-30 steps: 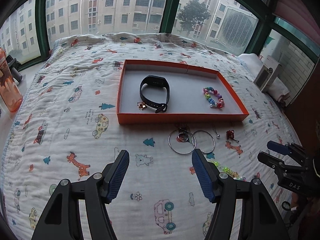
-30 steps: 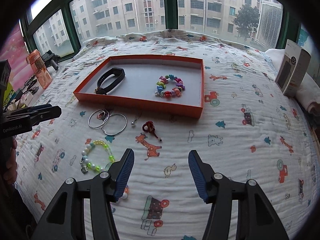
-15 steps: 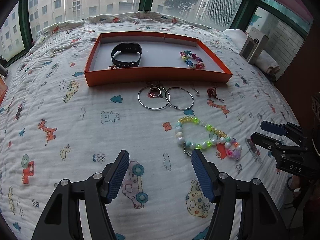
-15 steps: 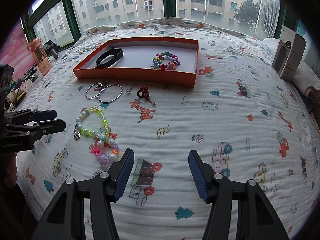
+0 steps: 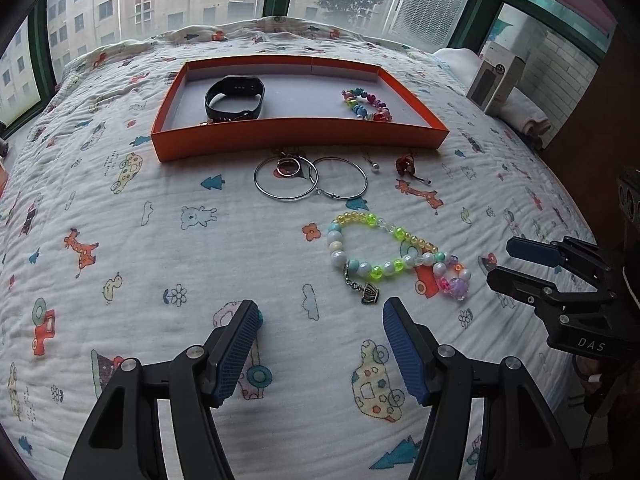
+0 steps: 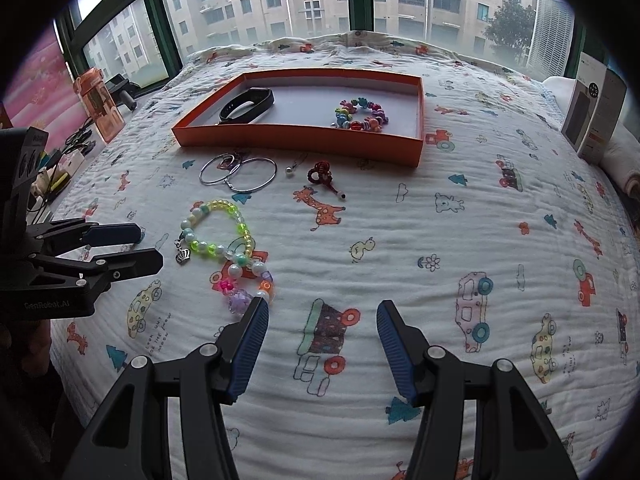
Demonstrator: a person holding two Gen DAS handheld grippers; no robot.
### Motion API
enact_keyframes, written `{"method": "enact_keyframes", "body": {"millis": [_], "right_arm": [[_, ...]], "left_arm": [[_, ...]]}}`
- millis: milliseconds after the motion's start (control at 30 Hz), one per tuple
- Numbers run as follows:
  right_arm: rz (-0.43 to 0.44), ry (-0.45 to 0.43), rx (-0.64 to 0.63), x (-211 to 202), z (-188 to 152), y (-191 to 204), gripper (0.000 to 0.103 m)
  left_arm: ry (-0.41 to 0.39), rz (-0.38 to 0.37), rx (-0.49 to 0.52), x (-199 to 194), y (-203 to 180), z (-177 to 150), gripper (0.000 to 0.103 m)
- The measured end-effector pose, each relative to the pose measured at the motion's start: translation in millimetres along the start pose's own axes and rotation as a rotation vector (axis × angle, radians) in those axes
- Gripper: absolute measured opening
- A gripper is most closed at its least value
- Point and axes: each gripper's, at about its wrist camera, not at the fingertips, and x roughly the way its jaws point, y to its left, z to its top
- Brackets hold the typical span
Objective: Organize jewelry
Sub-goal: 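Lower the left tool onto the pastel bead bracelet and close it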
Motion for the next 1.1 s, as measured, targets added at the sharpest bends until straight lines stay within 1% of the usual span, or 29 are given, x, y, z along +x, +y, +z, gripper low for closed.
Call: {"method": "enact_keyframes", "body": {"millis": [133, 233, 367, 467, 567, 667, 733, 833, 900, 1000, 1100], "right_arm": [[0.023, 0.003, 0.006, 0.0, -1.4, 1.7, 0.062], [0.030, 0.008, -0.003, 1.2, -3.9, 5.4, 0.062], [0.032, 0.027, -0.015, 4.5, -8.2, 7.5, 0.062], [0.025, 0.028, -0.018, 3.1, -10.6, 6.2, 0.062], [0.015, 0.027, -0.013, 0.6, -11.5, 1.4, 0.062], [0.004, 0.026, 0.005, -1.2, -13.6, -6.4, 0.062], [0.000, 0.023, 0.018, -2.9, -15.5, -11.5, 0.062], [-0.003, 0.022, 0.031, -4.5, -18.0, -16.6, 0.062], [-0.004, 0.020, 0.034, -4.8, -18.9, -18.0, 0.062], [0.001, 0.016, 0.033, -5.1, -19.3, -19.0, 0.062], [0.002, 0.015, 0.033, -5.2, -19.5, -19.4, 0.062]], "left_arm": [[0.001, 0.014, 0.012, 0.6, -1.7, -0.3, 0.069], [-0.001, 0.005, 0.008, -0.1, -0.1, -0.5, 0.069], [-0.015, -0.016, 0.043, -4.0, -6.9, -0.9, 0.069], [-0.032, -0.052, 0.076, -8.0, -15.5, -0.9, 0.068], [-0.049, -0.099, 0.147, -11.6, -31.2, -0.3, 0.063], [-0.060, -0.187, 0.231, -14.0, -49.3, 2.4, 0.061], [-0.059, -0.225, 0.299, -11.7, -62.9, 5.0, 0.057], [-0.042, -0.259, 0.387, -4.1, -81.1, 8.8, 0.052], [-0.029, -0.278, 0.426, 3.1, -90.5, 11.2, 0.051], [0.004, -0.289, 0.472, 17.3, -97.9, 13.4, 0.047], [0.033, -0.283, 0.494, 28.5, -97.9, 13.2, 0.044]]}}
